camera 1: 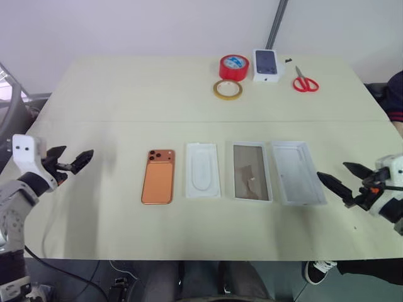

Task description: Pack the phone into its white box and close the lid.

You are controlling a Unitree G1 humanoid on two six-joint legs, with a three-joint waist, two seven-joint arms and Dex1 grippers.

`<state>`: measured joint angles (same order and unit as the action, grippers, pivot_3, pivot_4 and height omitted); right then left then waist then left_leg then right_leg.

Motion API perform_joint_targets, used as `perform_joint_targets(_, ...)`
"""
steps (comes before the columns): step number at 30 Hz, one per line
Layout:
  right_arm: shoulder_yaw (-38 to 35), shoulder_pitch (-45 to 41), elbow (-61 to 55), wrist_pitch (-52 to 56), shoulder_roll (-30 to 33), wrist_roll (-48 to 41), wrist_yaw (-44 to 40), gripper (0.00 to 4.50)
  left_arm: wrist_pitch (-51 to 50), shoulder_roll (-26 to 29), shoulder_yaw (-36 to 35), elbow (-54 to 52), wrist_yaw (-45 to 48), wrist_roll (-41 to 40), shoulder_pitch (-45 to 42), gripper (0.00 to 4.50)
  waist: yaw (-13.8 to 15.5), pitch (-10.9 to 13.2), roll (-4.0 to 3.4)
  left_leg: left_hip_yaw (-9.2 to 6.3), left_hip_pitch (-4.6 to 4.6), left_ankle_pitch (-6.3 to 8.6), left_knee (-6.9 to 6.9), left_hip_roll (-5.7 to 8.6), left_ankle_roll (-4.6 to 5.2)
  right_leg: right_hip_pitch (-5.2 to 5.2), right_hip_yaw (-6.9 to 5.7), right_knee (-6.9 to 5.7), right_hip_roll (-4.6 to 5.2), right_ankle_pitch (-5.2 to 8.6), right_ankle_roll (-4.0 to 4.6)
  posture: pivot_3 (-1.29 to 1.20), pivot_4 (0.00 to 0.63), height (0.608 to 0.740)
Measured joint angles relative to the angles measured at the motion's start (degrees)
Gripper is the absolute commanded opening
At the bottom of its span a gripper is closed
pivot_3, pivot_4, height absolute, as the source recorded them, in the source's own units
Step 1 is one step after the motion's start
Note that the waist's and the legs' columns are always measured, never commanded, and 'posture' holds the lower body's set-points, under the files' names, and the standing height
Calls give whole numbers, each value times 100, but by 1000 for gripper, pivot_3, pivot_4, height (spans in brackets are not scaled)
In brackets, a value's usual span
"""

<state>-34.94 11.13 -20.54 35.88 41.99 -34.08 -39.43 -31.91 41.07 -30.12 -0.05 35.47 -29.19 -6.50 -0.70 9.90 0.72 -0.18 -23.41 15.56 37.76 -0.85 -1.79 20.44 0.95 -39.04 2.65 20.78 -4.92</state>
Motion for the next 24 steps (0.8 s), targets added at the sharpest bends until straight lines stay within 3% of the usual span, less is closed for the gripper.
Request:
perform_joint_targets(13, 92, -290, -21, 5, 54, 2, 4, 4481, -9, -203, 222, -53, -62, -14, -150, 4500, 2, 0, 0, 0, 0, 0, 1, 0, 0, 0, 0, -1, 0, 0, 0, 0, 150, 740)
perform_joint_targets(17, 411, -536, -162, 62, 145, 1, -20, 4481, -206, -408, 354, -415, -135, -199, -353, 4500, 1, 0, -2, 1, 0, 0, 2, 2, 0, 0, 1, -2, 0, 0, 0, 0, 150, 740)
perform_joint_targets(24, 1466, -1137, -678, 103, 279, 118, -47, 4481, -1417, -1141, 1360, -1718, -621, -923, -733, 4500, 1, -1, 0, -2, -4, 0, 10, 2, 0, 0, 0, -5, -4, -1, -1, 0, 150, 740)
